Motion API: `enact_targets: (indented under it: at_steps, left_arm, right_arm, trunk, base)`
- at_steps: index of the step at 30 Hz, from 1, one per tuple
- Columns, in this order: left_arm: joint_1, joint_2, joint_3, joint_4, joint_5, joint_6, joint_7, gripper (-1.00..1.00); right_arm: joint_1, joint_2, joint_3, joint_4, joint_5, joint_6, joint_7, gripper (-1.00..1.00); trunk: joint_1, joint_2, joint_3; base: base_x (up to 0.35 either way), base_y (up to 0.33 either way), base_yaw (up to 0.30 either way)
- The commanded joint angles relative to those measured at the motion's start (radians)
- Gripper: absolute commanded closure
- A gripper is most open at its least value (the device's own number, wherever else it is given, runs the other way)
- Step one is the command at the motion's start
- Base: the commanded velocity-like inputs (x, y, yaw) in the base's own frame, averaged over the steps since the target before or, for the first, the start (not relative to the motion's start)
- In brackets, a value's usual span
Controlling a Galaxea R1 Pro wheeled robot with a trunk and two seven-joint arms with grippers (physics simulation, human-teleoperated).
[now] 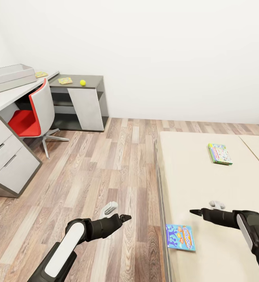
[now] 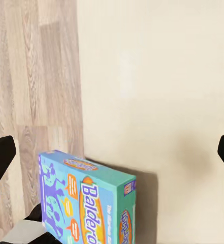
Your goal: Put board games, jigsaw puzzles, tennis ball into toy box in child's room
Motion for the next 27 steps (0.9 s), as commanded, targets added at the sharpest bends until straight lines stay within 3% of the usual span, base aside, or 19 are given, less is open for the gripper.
enact_targets:
  at_steps: [1,3,4,10,21,27]
  left_arm:
    - [-0.001,0.001,-0.001,-0.001,0.010,0.000,0.010,-1.00]
    - [-0.001,0.001,-0.002,0.000,0.010,0.000,0.009,-1.00]
    - [-0.001,0.001,-0.002,0.000,0.010,0.000,0.009,-1.00]
    - [-0.001,0.001,-0.002,0.001,0.011,0.000,0.006,-1.00]
    - [-0.001,0.001,-0.003,0.001,0.010,-0.001,0.006,-1.00]
    - [-0.001,0.001,-0.002,0.002,0.010,0.000,0.005,-1.00]
  right_arm:
    - [0.000,0.000,-0.002,-0.001,-0.002,0.008,0.002,-1.00]
    - [0.004,-0.005,-0.047,-0.045,-0.002,0.007,0.004,-1.00]
    - [0.004,-0.005,-0.047,-0.045,-0.002,0.007,0.004,-1.00]
    - [0.018,-0.012,-0.130,-0.151,-0.001,-0.010,0.008,-1.00]
    - [0.067,-0.014,-0.199,-0.269,-0.002,-0.043,0.010,-1.00]
    - [0.102,-0.005,-0.260,-0.383,-0.001,-0.044,0.010,-1.00]
  trunk:
    - [0.000,0.000,-0.001]
    - [0.000,0.000,-0.001]
    - [0.000,0.000,-0.001]
    - [0.000,0.000,-0.001]
    - [0.000,0.000,-0.001]
    - [0.000,0.000,-0.001]
  base:
    - [0.000,0.000,0.000]
    - [0.000,0.000,0.000]
    - [0.000,0.000,0.000]
    - [0.000,0.000,0.000]
    - [0.000,0.000,0.000]
    - [0.000,0.000,0.000]
